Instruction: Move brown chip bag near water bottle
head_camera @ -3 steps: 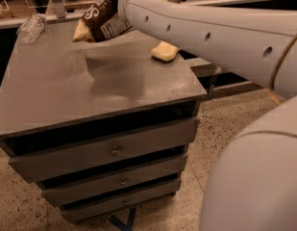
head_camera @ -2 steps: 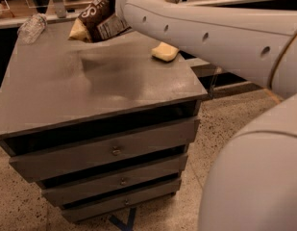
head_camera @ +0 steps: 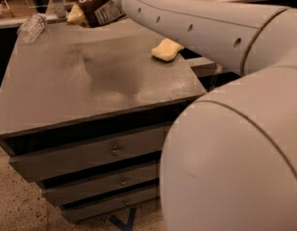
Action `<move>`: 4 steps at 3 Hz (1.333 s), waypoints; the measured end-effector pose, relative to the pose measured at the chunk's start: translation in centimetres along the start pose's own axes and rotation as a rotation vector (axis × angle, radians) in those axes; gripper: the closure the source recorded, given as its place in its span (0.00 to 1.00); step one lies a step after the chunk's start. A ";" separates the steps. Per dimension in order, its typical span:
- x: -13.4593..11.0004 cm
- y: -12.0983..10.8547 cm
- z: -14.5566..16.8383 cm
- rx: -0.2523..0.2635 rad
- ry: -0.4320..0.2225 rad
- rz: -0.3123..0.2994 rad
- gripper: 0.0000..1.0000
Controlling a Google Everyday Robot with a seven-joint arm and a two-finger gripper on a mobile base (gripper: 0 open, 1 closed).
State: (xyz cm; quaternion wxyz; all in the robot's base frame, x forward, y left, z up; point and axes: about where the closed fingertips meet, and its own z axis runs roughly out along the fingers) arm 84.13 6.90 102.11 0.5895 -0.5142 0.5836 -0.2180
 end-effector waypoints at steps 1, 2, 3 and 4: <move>-0.8 0.7 1.6 -0.013 -0.014 0.044 1.00; -1.7 2.4 3.4 -0.043 -0.025 0.070 1.00; -2.3 2.8 5.6 -0.037 -0.025 0.083 1.00; -3.0 2.5 7.8 -0.009 -0.024 0.111 1.00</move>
Offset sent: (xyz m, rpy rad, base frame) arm 0.0424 0.0528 -0.0282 0.0823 0.0930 0.0511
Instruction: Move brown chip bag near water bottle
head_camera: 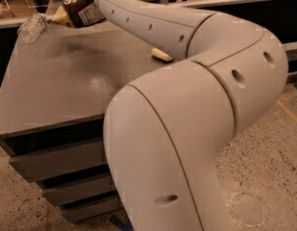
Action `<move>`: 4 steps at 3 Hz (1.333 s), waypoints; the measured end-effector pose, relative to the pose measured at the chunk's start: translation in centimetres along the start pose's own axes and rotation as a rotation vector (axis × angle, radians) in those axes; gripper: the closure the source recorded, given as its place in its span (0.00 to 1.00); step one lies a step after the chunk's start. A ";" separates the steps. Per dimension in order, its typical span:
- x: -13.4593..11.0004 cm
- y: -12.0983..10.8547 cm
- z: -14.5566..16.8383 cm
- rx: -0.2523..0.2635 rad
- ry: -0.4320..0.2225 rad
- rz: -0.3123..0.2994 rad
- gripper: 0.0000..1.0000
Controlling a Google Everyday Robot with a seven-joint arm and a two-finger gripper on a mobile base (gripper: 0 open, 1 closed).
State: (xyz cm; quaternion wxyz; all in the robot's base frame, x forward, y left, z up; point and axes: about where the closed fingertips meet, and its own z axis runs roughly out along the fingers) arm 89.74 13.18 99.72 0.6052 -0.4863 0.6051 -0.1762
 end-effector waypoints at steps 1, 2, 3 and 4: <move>-0.5 0.4 2.0 0.016 0.008 0.005 1.00; -1.0 1.4 3.7 0.019 0.013 0.012 1.00; -1.9 3.0 6.3 0.030 0.021 0.021 1.00; -2.1 3.7 7.1 0.032 0.024 0.023 1.00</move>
Offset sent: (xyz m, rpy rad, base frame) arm 0.0340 0.0507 -0.0276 0.0191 -0.0084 -0.0364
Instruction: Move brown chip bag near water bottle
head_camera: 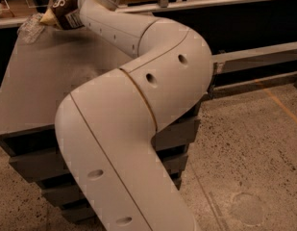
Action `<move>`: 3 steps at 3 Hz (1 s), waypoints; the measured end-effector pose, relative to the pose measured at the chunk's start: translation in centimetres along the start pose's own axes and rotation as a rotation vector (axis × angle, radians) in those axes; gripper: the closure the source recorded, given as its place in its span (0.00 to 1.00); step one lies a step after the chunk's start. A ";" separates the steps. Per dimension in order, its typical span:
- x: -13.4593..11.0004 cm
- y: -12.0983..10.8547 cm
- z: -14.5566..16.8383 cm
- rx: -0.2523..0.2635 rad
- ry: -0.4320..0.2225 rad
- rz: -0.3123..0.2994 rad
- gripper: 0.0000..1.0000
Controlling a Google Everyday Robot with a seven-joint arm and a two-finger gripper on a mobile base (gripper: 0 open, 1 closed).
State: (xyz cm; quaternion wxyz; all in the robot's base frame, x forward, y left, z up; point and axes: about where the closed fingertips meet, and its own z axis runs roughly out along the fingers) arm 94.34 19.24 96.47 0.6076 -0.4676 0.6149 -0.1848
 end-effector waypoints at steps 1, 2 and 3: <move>0.0 1.0 0.4 -0.010 0.007 0.016 0.85; 0.3 1.7 0.5 -0.019 0.023 0.026 0.61; 0.4 2.1 0.5 -0.024 0.033 0.025 0.37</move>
Offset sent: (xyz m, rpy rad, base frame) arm -0.0051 0.0097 -0.0234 0.0164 0.0532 -0.0248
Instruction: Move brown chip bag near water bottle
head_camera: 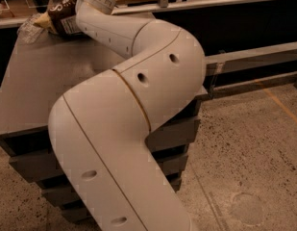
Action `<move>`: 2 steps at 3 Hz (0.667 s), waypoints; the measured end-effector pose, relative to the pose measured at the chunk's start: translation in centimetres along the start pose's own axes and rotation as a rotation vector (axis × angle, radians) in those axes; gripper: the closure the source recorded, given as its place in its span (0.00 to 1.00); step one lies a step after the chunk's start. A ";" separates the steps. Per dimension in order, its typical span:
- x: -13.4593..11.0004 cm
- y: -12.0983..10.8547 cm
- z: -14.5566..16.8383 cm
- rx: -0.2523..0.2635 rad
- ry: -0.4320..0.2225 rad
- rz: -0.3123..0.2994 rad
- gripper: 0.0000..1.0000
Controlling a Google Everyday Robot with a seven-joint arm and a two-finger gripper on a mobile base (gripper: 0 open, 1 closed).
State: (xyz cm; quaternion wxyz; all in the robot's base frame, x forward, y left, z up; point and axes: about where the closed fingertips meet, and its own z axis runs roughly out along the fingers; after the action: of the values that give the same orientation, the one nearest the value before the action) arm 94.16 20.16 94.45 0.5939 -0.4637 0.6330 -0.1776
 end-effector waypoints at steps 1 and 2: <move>0.0 0.3 0.0 -0.003 0.006 -0.001 0.14; 0.0 0.2 -0.5 -0.008 0.007 -0.005 0.00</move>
Offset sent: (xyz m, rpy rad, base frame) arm -0.0114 -0.0040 0.0042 -0.0125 0.0098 0.0040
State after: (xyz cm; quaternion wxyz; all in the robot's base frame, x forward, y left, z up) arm 93.67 20.08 94.36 0.5894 -0.4669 0.6347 -0.1782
